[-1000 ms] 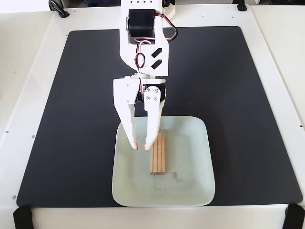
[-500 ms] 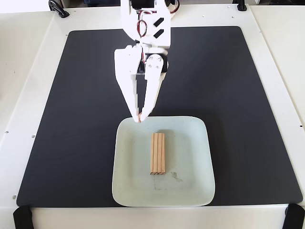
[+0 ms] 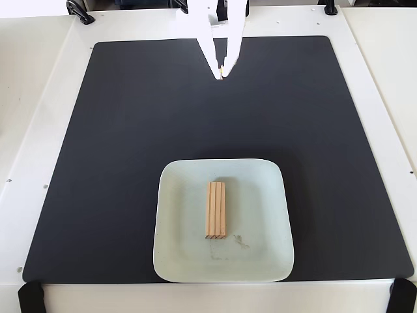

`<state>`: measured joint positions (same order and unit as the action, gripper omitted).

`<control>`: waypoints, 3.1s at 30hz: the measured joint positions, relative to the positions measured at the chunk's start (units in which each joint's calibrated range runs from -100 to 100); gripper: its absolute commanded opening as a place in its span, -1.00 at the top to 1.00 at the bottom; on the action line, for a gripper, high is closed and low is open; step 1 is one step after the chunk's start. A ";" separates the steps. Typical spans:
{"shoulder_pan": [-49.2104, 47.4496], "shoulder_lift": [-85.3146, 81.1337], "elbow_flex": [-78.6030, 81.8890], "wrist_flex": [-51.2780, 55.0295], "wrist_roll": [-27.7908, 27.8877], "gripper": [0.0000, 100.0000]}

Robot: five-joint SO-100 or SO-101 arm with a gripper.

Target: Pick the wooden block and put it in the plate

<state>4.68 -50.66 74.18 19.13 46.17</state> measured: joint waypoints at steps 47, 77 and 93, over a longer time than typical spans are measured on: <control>-3.28 -47.55 24.95 59.10 0.00 0.98; -3.38 -47.55 24.95 59.10 0.00 0.98; -3.38 -47.55 24.95 59.10 0.00 0.98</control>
<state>1.30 -98.21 99.12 78.23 46.17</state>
